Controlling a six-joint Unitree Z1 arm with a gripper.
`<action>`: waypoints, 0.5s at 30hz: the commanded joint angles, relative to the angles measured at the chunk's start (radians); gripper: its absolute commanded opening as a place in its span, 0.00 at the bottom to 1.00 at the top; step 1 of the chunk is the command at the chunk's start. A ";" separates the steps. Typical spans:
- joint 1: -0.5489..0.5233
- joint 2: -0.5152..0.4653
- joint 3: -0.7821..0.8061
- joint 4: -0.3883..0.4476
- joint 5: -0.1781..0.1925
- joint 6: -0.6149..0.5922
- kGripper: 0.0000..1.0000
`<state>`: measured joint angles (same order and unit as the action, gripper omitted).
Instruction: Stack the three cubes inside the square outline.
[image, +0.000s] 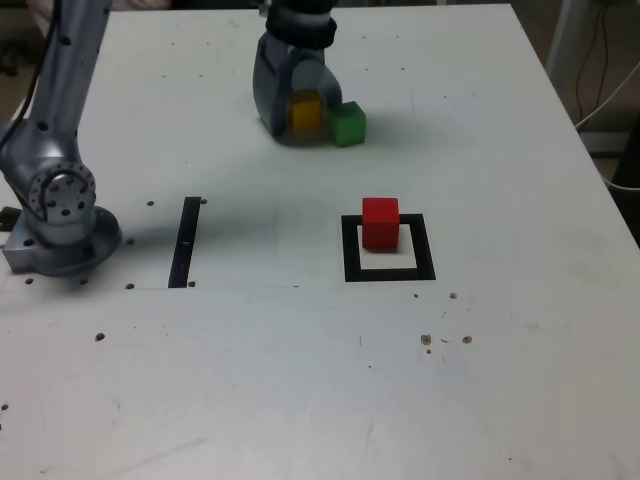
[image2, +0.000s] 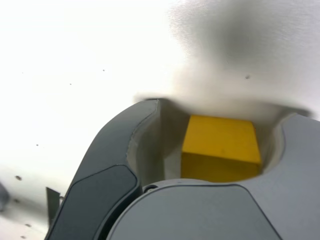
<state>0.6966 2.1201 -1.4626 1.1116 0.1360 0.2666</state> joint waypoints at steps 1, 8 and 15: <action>0.003 -0.024 0.014 -0.021 0.011 -0.022 0.60; -0.006 -0.057 -0.004 -0.021 0.033 -0.038 0.28; -0.011 -0.057 -0.009 -0.030 0.035 -0.035 0.18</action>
<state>0.6889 2.0657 -1.4677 1.0806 0.1705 0.2300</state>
